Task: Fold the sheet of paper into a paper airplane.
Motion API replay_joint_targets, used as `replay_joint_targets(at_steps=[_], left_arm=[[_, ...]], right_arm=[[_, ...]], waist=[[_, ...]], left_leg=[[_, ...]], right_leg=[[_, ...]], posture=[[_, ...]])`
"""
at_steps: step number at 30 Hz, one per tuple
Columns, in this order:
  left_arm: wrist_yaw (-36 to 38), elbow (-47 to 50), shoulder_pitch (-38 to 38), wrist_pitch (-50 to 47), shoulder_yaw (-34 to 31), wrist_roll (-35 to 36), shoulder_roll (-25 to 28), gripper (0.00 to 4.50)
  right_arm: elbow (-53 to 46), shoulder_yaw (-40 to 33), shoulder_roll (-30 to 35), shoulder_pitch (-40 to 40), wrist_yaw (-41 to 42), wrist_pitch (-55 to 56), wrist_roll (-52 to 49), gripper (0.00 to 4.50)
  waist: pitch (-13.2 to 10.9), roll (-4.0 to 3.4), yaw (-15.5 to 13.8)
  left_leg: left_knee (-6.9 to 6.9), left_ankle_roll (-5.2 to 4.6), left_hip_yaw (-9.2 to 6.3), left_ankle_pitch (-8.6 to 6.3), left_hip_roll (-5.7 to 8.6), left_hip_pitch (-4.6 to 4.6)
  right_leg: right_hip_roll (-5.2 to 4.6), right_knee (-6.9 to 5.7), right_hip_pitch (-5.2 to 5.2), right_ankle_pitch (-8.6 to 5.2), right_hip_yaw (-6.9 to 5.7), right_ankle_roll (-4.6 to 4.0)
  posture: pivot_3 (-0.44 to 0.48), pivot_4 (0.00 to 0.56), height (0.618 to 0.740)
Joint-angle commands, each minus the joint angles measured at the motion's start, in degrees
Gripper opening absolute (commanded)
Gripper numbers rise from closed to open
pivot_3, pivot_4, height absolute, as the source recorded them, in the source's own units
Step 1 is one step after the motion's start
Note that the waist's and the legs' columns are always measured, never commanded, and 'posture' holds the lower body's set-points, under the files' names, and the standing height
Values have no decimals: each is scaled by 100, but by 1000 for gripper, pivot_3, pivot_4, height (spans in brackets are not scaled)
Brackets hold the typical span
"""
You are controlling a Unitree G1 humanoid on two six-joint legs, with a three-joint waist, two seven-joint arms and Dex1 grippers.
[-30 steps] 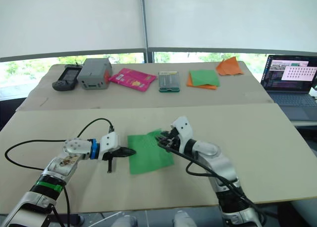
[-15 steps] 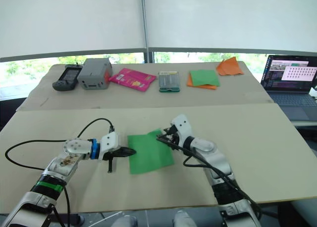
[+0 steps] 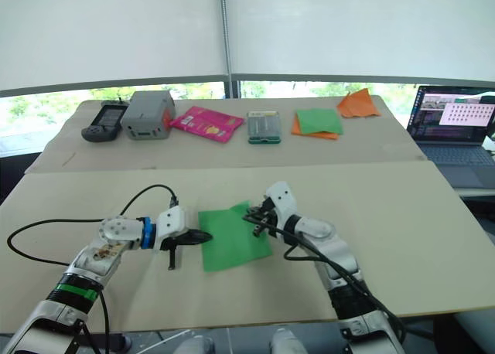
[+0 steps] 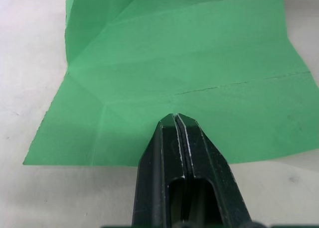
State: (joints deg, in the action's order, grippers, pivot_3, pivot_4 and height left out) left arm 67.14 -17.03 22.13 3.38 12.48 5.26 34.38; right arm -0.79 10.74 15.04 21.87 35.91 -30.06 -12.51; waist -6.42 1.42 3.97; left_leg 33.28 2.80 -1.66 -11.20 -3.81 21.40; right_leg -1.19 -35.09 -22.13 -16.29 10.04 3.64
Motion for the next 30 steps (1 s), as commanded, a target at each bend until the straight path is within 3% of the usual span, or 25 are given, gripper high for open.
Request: replay_joint_targets(at_steps=[1,8,14,23,30], left_arm=[[23,0,9,-70,-24,-56,111,0],[88,549,-176,-555,-348,370,350,0],[157,1026,-461,-894,-521,595,553,0],[97,1264,-578,-1095,-533,613,569,0],[110,1194,-496,-1035,-381,488,505,0]], right_arm=[[-472,-29,-3,-97,42,84,-112,18],[-1765,271,98,-941,-237,685,321,18],[-1875,949,312,-1377,-684,1422,1391,18],[-1576,1291,471,-1312,-576,1654,1894,18],[-1383,1774,920,-858,181,1539,2247,18]], waist=[[0,0,1],[0,-2,11],[-3,3,0],[-8,8,-1],[-9,10,-12]], left_leg=[[0,0,0,0,0,0],[-1,0,0,0,-1,25],[-1,1,0,-1,-2,9],[0,1,1,-1,-2,9],[1,1,1,0,-1,5]], right_leg=[[0,0,0,0,0,0],[1,-5,-4,3,0,6],[-1,6,-15,-2,0,-4],[-2,6,-16,-3,0,-5],[-2,6,-13,-3,0,-5]], posture=[[0,150,740],[0,150,740],[0,150,740],[0,150,740],[0,150,740]])
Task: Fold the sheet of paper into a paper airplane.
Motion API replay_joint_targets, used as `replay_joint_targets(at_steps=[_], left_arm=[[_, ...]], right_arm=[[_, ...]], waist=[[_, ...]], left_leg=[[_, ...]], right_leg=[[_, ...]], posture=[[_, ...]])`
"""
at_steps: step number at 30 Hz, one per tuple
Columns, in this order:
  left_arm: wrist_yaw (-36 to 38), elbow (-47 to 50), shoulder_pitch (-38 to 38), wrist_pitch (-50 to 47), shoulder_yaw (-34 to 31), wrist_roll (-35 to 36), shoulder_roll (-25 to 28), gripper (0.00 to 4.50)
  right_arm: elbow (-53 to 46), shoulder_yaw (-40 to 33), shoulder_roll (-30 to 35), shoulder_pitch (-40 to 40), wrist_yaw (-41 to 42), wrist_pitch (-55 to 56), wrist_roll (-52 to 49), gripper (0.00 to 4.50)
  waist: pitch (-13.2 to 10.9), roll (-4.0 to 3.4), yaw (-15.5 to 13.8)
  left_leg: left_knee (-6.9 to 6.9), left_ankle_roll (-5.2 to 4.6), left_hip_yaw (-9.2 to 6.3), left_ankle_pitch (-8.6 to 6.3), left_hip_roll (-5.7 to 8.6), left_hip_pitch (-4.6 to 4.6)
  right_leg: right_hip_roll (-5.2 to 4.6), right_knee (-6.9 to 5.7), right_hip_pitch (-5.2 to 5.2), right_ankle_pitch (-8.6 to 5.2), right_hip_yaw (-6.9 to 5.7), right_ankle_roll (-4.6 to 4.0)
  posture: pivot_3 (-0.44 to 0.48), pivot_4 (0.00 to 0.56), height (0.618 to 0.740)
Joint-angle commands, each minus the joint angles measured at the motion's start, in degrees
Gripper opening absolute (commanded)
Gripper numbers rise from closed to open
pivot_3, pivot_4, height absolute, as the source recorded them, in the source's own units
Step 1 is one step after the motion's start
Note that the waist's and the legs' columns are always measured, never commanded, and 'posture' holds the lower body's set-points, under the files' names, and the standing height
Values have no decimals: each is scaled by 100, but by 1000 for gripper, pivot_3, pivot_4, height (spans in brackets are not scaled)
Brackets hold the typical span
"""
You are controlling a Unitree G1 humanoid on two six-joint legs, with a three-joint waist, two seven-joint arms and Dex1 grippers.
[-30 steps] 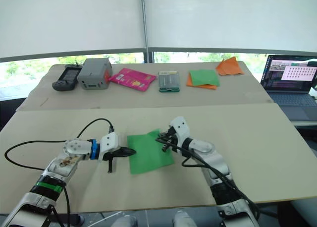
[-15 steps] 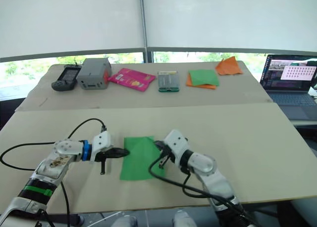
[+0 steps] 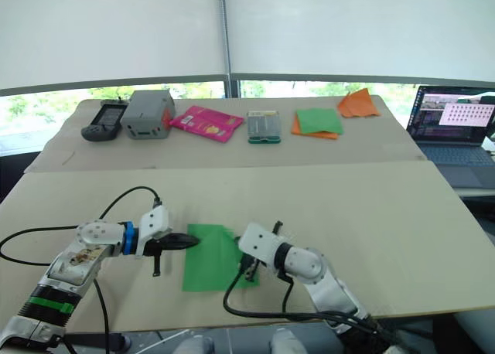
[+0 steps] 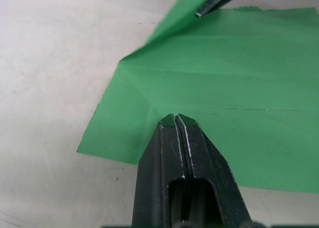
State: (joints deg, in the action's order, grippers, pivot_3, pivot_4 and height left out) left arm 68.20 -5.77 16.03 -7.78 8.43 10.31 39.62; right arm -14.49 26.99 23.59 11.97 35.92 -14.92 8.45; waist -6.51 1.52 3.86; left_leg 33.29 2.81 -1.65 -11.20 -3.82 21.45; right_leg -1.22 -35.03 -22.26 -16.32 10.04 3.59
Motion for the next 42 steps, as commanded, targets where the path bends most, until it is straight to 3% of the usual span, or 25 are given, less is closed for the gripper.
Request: replay_joint_targets(at_steps=[1,21,34,42], left_arm=[[-1,75,139,62,35,-12,-36,0],[-207,629,299,-1172,118,498,-620,0],[-561,194,261,-608,678,-179,-912,0],[-592,-141,187,-152,954,-627,-809,0]], right_arm=[[11,245,108,201,238,32,273,18],[94,478,-14,324,524,-494,723,18],[-43,446,64,298,603,-613,752,18],[-185,391,121,317,679,-873,745,18]], waist=[[0,0,-1],[6,7,13],[8,6,7],[20,1,-39]], left_leg=[[0,0,0,0,0,0],[1,0,-2,0,1,-13],[8,0,-2,0,1,-13],[11,0,-1,0,2,-13]], right_leg=[[0,0,-1,0,0,0],[3,-6,10,1,0,1],[3,-6,12,1,0,1],[1,-3,14,1,0,1]], posture=[[0,150,740],[0,150,740],[0,150,740],[0,150,740]])
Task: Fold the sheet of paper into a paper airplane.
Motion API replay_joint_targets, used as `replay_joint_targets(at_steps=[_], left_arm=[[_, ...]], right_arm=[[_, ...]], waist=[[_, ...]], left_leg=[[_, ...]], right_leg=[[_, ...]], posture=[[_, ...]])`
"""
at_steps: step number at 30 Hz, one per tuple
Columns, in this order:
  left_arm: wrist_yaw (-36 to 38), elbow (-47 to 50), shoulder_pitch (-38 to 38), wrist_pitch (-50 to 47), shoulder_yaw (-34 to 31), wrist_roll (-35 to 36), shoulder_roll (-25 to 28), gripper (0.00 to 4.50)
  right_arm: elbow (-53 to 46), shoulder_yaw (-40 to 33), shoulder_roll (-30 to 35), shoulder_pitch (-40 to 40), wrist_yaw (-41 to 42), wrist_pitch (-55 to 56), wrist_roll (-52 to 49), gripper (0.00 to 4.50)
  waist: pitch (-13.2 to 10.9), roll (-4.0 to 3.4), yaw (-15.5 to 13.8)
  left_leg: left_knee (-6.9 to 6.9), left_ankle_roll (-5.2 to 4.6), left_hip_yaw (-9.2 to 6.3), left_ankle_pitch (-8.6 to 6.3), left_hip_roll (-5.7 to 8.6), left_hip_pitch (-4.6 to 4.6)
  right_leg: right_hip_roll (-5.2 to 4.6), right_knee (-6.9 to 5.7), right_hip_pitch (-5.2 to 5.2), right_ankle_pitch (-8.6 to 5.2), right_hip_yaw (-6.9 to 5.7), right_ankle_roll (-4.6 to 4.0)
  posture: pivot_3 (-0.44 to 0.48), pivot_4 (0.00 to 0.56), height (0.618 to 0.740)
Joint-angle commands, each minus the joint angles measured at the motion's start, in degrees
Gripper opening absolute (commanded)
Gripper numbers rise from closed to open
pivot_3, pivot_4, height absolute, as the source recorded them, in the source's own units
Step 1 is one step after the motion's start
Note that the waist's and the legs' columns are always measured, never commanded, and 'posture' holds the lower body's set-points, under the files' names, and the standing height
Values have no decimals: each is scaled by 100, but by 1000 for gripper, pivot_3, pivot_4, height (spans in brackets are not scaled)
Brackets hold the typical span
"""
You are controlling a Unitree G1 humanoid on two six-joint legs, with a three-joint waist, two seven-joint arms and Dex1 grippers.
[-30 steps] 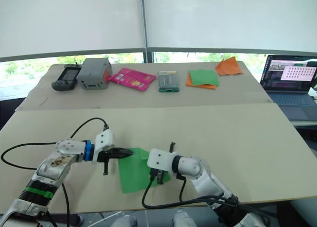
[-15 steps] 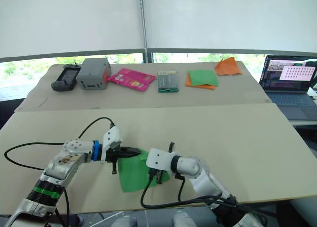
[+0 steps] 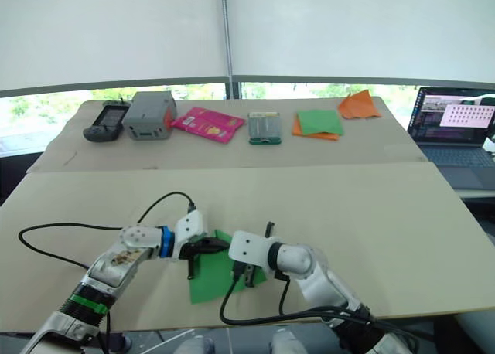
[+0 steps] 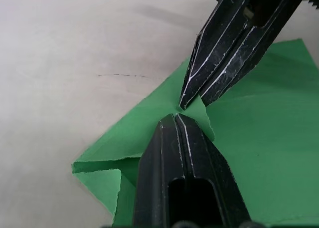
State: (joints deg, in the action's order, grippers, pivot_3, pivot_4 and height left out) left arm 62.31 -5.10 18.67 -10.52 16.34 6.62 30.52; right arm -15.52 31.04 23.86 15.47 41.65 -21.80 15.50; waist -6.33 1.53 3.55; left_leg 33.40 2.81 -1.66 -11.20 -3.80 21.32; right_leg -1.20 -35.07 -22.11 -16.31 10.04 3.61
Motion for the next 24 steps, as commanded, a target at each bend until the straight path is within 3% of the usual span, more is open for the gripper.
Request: replay_joint_targets(at_steps=[1,8,18,24], left_arm=[[0,-230,-93,170,186,-289,120,0],[-134,-384,-80,251,251,-437,160,0],[-190,-497,-34,392,379,-577,151,0],[-196,-498,-20,387,399,-552,133,0]], right_arm=[[-91,-20,99,-27,104,-204,46,18],[-194,-70,104,-18,131,-286,-8,18],[-698,-593,64,3,283,-608,-574,3316],[-865,-1241,-374,2,126,-1201,-1364,3316]], waist=[[3,0,-10],[12,-4,-32],[19,-4,-66],[20,-4,-81]], left_leg=[[0,0,0,0,0,0],[1,0,1,0,0,0],[13,0,1,0,-1,0],[17,0,0,-1,-2,2]], right_leg=[[0,1,0,0,0,0],[0,1,0,0,0,0],[0,-2,0,0,0,0],[1,-4,0,0,0,1]], posture=[[0,150,740],[0,150,740],[0,150,740],[0,150,740]])
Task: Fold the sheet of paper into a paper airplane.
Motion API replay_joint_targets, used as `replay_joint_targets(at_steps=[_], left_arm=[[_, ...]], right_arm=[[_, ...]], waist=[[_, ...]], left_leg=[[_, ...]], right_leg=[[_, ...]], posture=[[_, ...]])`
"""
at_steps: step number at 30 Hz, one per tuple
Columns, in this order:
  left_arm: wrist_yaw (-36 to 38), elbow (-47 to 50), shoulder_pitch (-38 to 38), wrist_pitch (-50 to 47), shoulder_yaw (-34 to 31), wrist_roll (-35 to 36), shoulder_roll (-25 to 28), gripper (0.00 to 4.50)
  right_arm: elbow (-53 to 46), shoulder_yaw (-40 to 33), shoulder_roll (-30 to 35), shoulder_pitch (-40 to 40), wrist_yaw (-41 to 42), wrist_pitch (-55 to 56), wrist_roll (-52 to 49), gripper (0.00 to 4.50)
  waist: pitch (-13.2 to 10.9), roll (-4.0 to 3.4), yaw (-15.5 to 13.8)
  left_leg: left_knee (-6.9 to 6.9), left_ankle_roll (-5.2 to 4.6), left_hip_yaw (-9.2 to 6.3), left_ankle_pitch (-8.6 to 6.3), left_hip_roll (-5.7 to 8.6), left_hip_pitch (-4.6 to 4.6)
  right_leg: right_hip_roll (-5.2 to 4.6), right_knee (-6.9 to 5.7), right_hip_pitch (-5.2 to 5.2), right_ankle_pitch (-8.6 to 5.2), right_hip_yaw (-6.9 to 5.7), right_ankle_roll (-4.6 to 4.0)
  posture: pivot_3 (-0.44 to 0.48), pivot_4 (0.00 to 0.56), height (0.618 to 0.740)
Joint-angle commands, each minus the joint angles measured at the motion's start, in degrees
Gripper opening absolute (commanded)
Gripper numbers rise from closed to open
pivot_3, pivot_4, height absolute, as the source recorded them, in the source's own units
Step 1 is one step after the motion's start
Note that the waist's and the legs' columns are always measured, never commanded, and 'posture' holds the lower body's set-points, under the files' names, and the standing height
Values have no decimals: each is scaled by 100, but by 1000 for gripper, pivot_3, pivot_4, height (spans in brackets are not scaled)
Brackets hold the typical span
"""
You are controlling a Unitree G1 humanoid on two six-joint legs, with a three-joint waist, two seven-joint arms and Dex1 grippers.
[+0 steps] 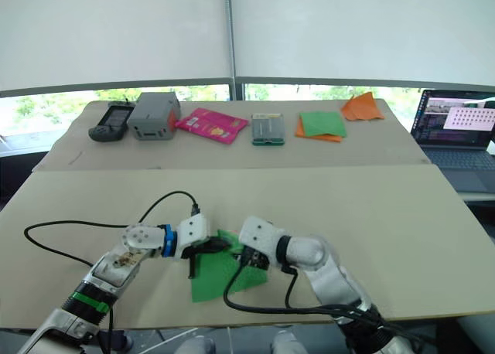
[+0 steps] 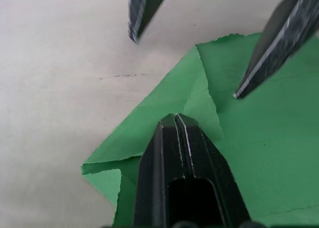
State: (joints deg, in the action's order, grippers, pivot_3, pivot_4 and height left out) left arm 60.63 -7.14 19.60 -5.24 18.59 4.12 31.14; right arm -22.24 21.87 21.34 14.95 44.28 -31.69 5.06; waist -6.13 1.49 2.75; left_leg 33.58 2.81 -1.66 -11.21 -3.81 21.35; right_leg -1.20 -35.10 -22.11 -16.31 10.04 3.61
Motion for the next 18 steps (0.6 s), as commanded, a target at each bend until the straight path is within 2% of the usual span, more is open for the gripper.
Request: replay_joint_targets(at_steps=[1,10,18], left_arm=[[-26,-291,-106,-153,167,-284,68,0],[-20,-289,-92,-137,131,-262,101,0],[-128,-324,17,-343,-96,-72,21,0]], right_arm=[[-131,-384,-156,62,-215,-235,-339,3070],[233,-303,-288,-141,-509,-224,-542,73],[502,-30,-151,-409,-535,-170,-419,27]], waist=[[0,0,-4],[1,-3,-5],[0,-2,1]], left_leg=[[1,0,0,0,0,0],[3,0,0,0,0,3],[3,0,0,0,0,4]], right_leg=[[0,0,0,0,0,0],[0,1,-1,0,0,0],[0,1,-2,0,0,0]], posture=[[0,150,740],[0,150,740],[0,150,740]])
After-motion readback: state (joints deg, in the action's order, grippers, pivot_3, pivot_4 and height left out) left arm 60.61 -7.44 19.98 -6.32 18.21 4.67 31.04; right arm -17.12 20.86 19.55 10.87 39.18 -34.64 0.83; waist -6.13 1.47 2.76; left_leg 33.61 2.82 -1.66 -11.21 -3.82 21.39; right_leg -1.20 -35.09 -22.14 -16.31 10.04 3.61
